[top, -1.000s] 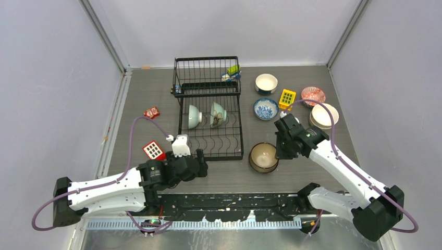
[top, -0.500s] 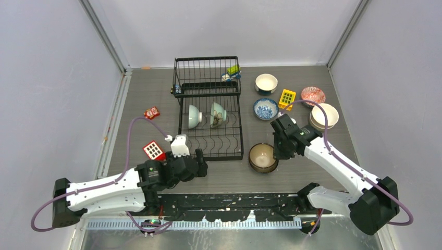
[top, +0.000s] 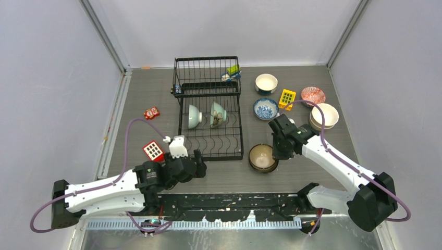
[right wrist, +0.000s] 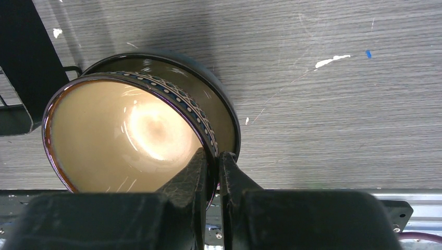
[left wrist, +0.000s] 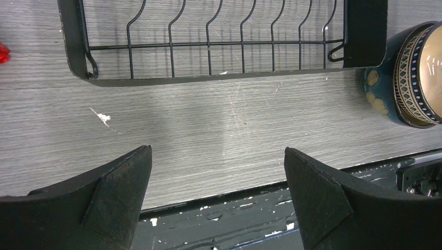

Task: Unload the bowls from the dish rack
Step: Place the bowl with the bowl.

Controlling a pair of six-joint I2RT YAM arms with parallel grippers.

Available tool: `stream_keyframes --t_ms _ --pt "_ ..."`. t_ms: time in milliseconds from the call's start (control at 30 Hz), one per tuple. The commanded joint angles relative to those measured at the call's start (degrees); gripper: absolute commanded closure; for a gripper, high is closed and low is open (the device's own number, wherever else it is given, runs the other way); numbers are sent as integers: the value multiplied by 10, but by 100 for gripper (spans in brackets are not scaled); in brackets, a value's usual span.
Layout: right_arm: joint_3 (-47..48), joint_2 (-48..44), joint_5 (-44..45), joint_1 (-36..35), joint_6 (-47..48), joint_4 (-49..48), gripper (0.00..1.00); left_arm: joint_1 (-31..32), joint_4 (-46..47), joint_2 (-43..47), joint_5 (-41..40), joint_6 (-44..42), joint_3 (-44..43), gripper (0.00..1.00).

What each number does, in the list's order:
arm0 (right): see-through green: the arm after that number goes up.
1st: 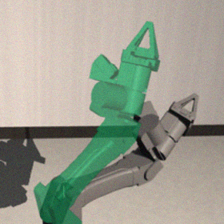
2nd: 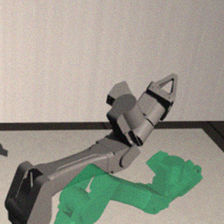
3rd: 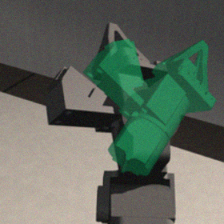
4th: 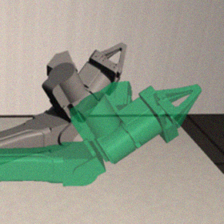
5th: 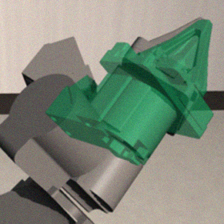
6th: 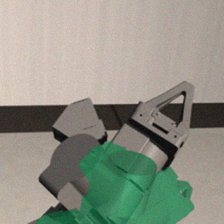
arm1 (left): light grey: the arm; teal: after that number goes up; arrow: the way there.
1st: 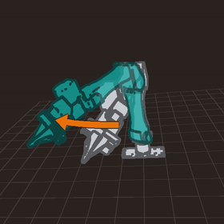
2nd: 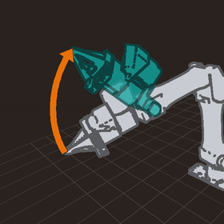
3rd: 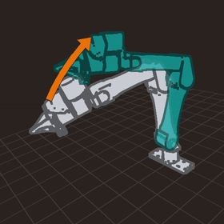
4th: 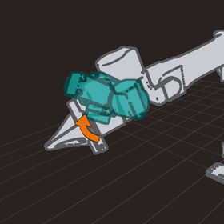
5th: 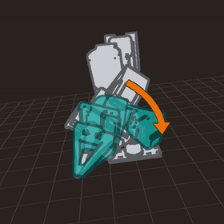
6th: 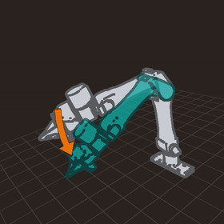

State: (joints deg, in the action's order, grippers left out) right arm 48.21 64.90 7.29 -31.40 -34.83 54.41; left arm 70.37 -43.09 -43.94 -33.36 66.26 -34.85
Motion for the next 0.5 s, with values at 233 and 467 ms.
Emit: stream_keyframes --t_ms 233,467 --pt "11 0 7 -4 -14 -20 94 -1 8 24 -13 13 11 1" --pt "12 2 9 -7 -15 -19 90 -1 6 29 -12 13 13 1"
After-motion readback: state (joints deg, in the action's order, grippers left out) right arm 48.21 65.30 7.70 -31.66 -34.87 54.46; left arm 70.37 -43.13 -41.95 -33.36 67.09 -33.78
